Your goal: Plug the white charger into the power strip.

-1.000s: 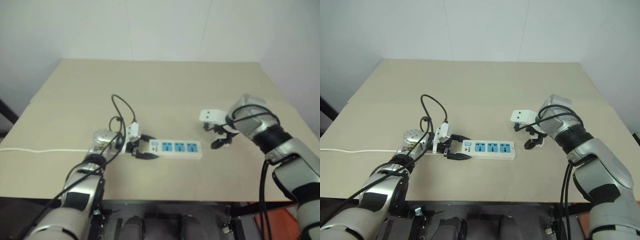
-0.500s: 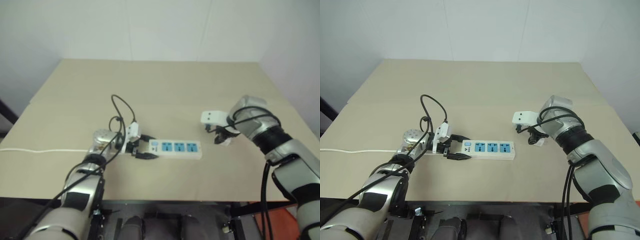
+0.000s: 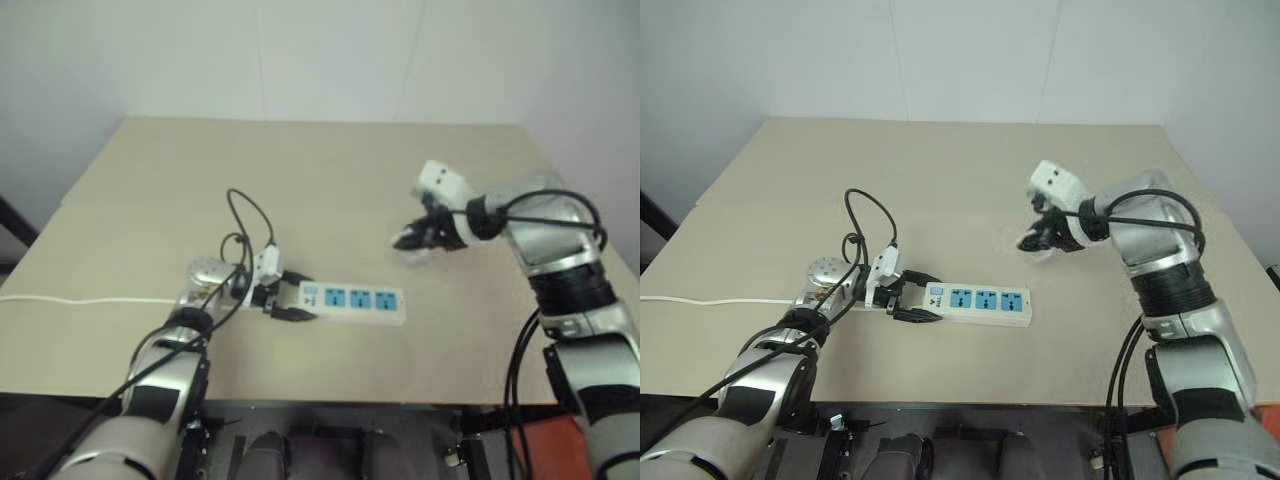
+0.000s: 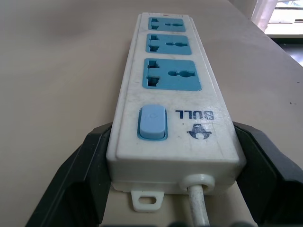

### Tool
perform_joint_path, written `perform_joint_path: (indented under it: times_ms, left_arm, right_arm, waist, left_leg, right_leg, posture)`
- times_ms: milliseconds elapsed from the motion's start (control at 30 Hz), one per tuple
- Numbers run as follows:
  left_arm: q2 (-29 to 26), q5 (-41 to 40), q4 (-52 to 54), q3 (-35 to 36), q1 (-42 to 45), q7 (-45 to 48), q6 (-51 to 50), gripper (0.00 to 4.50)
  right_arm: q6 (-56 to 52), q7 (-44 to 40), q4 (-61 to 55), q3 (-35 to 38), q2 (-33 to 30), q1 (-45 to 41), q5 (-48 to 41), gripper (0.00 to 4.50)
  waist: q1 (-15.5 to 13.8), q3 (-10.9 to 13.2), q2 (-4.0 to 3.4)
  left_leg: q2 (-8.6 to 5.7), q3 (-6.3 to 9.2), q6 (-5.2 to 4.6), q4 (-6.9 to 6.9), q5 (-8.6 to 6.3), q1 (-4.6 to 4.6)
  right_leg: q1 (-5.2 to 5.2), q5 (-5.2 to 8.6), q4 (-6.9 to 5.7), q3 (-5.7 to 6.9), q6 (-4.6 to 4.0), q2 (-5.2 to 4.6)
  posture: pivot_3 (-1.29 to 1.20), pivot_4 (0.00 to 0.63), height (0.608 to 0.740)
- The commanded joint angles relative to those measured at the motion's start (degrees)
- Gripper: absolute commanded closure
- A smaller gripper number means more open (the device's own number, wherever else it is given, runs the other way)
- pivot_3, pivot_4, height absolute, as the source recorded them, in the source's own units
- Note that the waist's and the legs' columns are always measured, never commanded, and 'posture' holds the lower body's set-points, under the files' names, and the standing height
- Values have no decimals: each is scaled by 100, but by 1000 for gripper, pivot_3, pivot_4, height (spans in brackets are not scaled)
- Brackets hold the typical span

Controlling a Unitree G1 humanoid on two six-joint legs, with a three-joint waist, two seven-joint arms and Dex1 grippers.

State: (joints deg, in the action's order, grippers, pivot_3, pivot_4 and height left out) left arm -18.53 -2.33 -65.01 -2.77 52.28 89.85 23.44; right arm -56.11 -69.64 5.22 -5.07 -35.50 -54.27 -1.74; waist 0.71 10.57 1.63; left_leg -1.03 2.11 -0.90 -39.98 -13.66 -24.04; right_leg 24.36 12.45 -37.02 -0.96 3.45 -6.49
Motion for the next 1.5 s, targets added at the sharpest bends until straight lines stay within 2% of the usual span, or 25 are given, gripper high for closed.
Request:
perform_joint_path:
  times_ms: [33, 167, 233, 367, 633, 767, 1100, 1500]
  left_arm:
    - [-20, 112, 160, -144, -15, -155, -93, 1211]
    - [-30, 94, 183, -181, -2, -202, -222, 1211]
    - [-30, 75, 199, -176, -4, -216, -254, 1211]
    - [-32, 77, 215, -189, -8, -259, -288, 1211]
    - [-81, 57, 251, -195, -34, -232, -340, 1211]
    - [-123, 92, 257, -227, -52, -205, -312, 1211]
    - [-143, 51, 294, -225, -44, -211, -361, 1211]
    - [-144, 30, 295, -228, -47, -158, -381, 1211]
  right_arm:
    - [-438, 376, -373, 855, 310, 235, -792, 3392]
    - [362, 495, -817, 1344, 951, 1048, -1611, 3392]
    - [463, 575, -834, 1371, 1116, 1222, -1855, 3392]
    - [1602, 589, -597, 1317, 1572, 1603, -2116, 3392]
    - [3442, -62, 430, 961, 2013, 1699, -2283, 3392]
    - [4366, -205, 1059, 729, 2097, 1617, -2046, 3392]
    - [5239, -555, 2451, 477, 2069, 1139, -1847, 3392]
    - [5558, -718, 2676, 334, 1970, 1196, -1742, 3392]
  waist:
    - [-4, 0, 0]
    - [-6, -1, 0]
    - [1, 0, 0]
    - [2, 0, 0]
    - [15, 0, 0]
    - [23, 0, 0]
    - [48, 0, 0]
    - [54, 0, -1]
  left_leg:
    - [0, 2, 0, 0, 0, 1]
    - [-2, 10, 0, 1, 0, 4]
    - [-3, 8, 0, 1, 0, 5]
    - [-4, 8, 1, -2, 1, 16]
    - [-3, 6, 1, 3, 1, 28]
    - [-3, 5, 1, 3, 1, 29]
    - [-2, 5, 2, 8, 2, 34]
    - [-2, 4, 2, 10, 2, 35]
  right_leg:
    - [-3, 0, 0, 1, 0, 0]
    - [-11, 0, -3, 5, 0, 0]
    - [-8, 0, -4, 3, 0, 0]
    - [-13, 0, 0, 2, 0, 0]
    - [-19, 0, 0, 0, 0, 2]
    - [-20, 0, 0, 0, 0, 2]
    - [-19, 0, -1, 0, 0, 3]
    - [-18, 0, -3, -1, 0, 3]
  posture:
    - [0, 150, 740]
    - [0, 150, 740]
    - [0, 150, 740]
    - [0, 150, 740]
    - [0, 150, 740]
    - [0, 150, 740]
    - [0, 150, 740]
    - [0, 150, 740]
